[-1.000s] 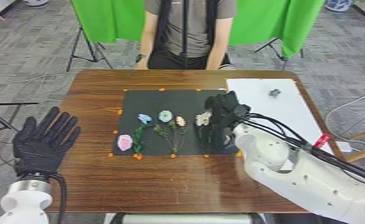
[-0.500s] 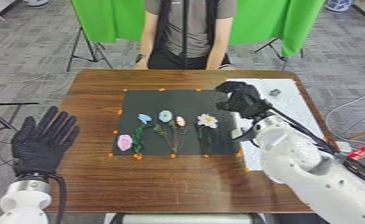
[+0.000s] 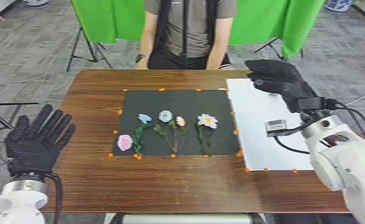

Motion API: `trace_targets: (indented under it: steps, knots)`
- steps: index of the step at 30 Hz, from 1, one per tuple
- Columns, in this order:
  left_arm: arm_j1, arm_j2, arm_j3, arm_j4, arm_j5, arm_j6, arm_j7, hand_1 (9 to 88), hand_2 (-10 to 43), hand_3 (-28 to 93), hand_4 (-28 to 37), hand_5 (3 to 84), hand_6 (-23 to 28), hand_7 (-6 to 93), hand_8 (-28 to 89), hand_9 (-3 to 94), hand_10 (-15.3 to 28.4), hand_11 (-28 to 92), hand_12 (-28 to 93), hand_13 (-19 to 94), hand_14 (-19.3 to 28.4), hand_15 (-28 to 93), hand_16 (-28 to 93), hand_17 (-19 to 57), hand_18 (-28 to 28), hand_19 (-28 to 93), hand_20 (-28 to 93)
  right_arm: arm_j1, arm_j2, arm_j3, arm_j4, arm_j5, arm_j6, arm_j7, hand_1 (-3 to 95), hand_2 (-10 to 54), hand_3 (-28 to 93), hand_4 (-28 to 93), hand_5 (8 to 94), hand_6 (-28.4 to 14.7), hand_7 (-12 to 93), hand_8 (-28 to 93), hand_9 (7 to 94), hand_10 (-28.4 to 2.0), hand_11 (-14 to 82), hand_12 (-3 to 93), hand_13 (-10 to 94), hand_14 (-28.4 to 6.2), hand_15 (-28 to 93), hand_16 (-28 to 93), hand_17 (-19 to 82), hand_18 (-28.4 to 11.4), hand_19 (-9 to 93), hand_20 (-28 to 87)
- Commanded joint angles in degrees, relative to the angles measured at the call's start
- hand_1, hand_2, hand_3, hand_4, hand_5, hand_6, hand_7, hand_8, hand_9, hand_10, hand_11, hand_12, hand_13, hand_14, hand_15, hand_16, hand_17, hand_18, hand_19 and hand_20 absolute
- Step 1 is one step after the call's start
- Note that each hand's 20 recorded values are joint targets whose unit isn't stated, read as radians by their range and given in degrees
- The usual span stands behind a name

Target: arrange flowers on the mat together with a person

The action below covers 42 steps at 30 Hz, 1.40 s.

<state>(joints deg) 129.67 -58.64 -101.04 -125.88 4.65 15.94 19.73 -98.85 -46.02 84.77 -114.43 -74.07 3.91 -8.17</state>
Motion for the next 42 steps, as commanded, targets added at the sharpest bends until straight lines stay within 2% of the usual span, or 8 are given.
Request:
trace_targets:
  steps: [1, 13, 29, 31, 33, 35, 40, 42]
  knots:
    - [0.51, -0.31, -0.17, 0.46, -0.33, -1.21, 0.2, 24.6, 14.9, 74, -28.3, 44.0, 8.0, 10.7, -9, 37.8, 14.6, 18, 7, 28, 14.2, 28, -7, -6.3, 14.2, 34, 12, -13.42, -7.84, 6.92, -0.85, 24.47, -2.42, 1.75, 33.4, -3.3, 79, -24, 43.0, -1.4, 19, -12, 38.0, -14.4, 6.2, 18.8, 32, -12.5, 18, 27, 11, -16.4, 40, 13]
    - [-0.19, 0.31, -0.41, 1.03, -0.42, -1.81, 0.47, 24.5, 14.6, 74, -28.3, 43.9, 7.9, 10.4, -9, 37.8, 14.4, 18, 7, 28, 14.2, 27, -7, -6.2, 14.2, 34, 11, -17.62, -8.29, 10.71, -1.58, 24.17, -1.13, 1.44, 33.8, -2.7, 78, -24, 43.7, -1.0, 18, -11, 39.0, -12.7, 5.6, 18.7, 33, -12.4, 15, 28, 11, -16.4, 39, 13]
    - [0.33, 0.36, -0.83, 0.85, -0.69, -1.95, 1.34, 22.7, 15.4, 74, -28.3, 44.0, 7.8, 10.3, -9, 38.0, 14.3, 18, 7, 28, 14.2, 27, -7, -6.2, 14.3, 34, 12, -18.98, -8.56, 12.1, -2.59, 25.59, -2.81, 0.93, 33.9, -2.6, 78, -24, 44.0, -0.8, 18, -12, 39.6, -12.4, 6.0, 18.4, 34, -12.4, 15, 29, 11, -16.4, 39, 14]
    - [0.33, 0.34, -0.81, 0.78, -0.77, -1.58, 1.33, 22.9, 15.3, 74, -28.3, 44.0, 7.8, 10.3, -9, 38.0, 14.2, 18, 7, 28, 14.2, 27, -7, -6.2, 14.3, 34, 12, -18.76, -8.6, 12.0, -2.36, 25.45, -3.36, 0.95, 33.9, -2.5, 78, -24, 44.0, -0.8, 18, -12, 39.6, -12.4, 6.0, 18.3, 34, -12.4, 15, 29, 11, -16.4, 39, 14]
    - [0.53, 0.11, -0.69, 0.13, -1.16, 0.62, 0.49, 23.1, 15.2, 74, -28.3, 44.0, 7.8, 10.3, -9, 38.0, 14.2, 18, 7, 28, 14.3, 27, -7, -6.2, 14.3, 34, 12, -18.98, -8.92, 12.14, -2.26, 25.94, -3.98, 0.92, 33.8, -2.5, 78, -24, 44.1, -0.8, 18, -12, 39.7, -12.4, 6.0, 18.3, 34, -12.4, 15, 29, 11, -16.4, 39, 14]
    - [1.26, -0.01, -0.43, 0.15, -1.6, -0.9, 0.97, 23.4, 15.3, 74, -28.3, 44.1, 7.8, 10.5, -9, 38.1, 14.4, 18, 8, 28, 14.4, 28, -7, -6.2, 14.3, 34, 12, -19.12, -9.17, 12.25, -2.31, 26.62, -4.52, 0.85, 33.8, -2.7, 78, -24, 44.1, -0.8, 18, -12, 39.8, -12.3, 5.9, 18.2, 34, -12.4, 15, 29, 11, -16.5, 39, 14]
    - [1.57, -0.22, -0.65, -0.01, -1.83, -0.36, 1.12, 23.6, 15.3, 74, -28.3, 44.3, 7.9, 10.6, -9, 38.2, 14.5, 18, 8, 28, 14.4, 28, -7, -6.2, 14.3, 34, 12, -19.23, -9.14, 12.35, -2.19, 25.99, -4.77, 0.86, 33.7, -2.9, 78, -24, 44.3, -0.8, 17, -12, 40.1, -12.2, 5.8, 18.0, 34, -12.4, 15, 29, 10, -16.5, 39, 14]
    - [1.67, -0.4, -0.82, -0.24, -1.77, 0.4, 0.45, 23.7, 15.3, 74, -28.3, 44.3, 7.9, 10.7, -9, 38.3, 14.5, 18, 8, 28, 14.5, 28, -7, -6.2, 14.3, 34, 12, -19.45, -9.13, 12.11, -2.42, 26.26, -3.98, 0.66, 33.7, -2.9, 78, -24, 44.3, -0.6, 17, -12, 40.2, -12.1, 5.8, 17.9, 34, -12.4, 15, 29, 10, -16.5, 39, 14]
